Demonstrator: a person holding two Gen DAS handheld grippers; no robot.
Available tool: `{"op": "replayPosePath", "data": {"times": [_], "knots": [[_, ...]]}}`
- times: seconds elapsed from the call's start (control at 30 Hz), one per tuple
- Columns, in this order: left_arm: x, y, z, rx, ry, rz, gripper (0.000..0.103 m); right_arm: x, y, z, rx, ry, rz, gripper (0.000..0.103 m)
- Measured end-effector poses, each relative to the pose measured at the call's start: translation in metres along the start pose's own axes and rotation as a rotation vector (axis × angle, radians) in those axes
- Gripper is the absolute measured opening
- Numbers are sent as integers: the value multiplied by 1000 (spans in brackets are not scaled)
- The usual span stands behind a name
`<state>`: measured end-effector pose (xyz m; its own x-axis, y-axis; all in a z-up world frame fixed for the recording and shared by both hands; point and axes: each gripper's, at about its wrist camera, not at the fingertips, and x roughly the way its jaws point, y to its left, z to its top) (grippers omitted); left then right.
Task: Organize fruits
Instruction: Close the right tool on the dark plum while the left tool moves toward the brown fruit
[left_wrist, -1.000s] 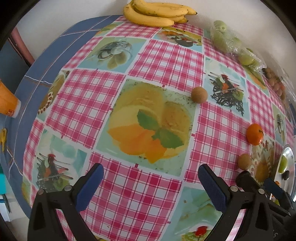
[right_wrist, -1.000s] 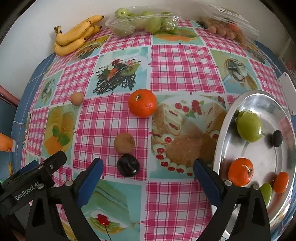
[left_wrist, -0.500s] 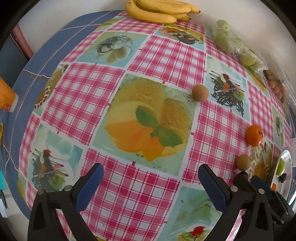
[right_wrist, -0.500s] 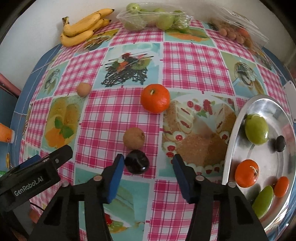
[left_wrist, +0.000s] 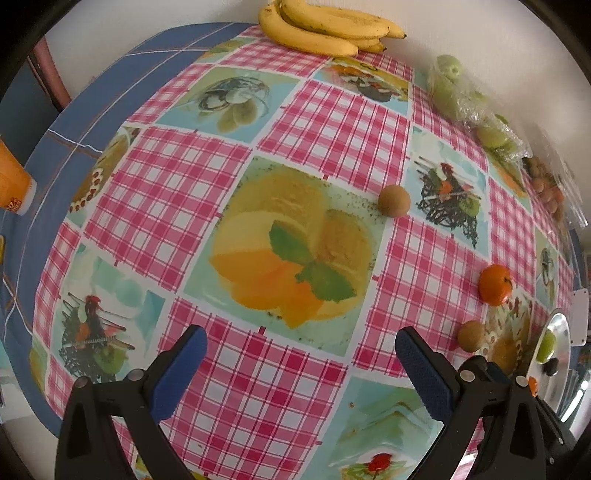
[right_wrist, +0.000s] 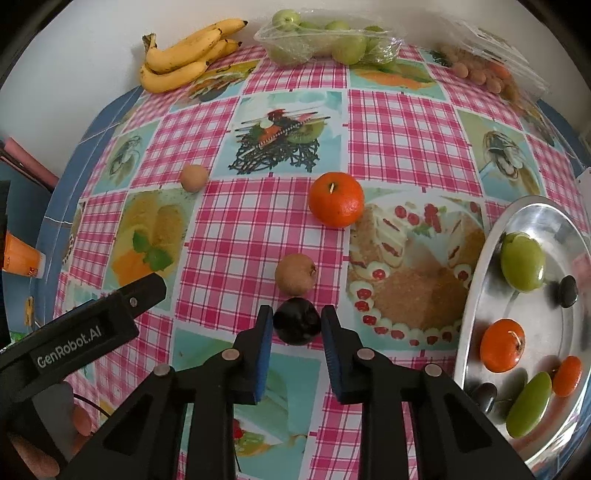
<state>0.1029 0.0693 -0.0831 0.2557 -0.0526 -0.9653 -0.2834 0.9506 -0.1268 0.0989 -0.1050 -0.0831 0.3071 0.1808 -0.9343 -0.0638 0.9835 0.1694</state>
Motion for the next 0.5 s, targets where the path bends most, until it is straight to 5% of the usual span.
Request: {"op": "replayPosePath", "data": {"times": [0.5], "knots": [[-12,-49,-6,84,-26,-136,95,-40,-56,-4,143,-66,5,28]]}}
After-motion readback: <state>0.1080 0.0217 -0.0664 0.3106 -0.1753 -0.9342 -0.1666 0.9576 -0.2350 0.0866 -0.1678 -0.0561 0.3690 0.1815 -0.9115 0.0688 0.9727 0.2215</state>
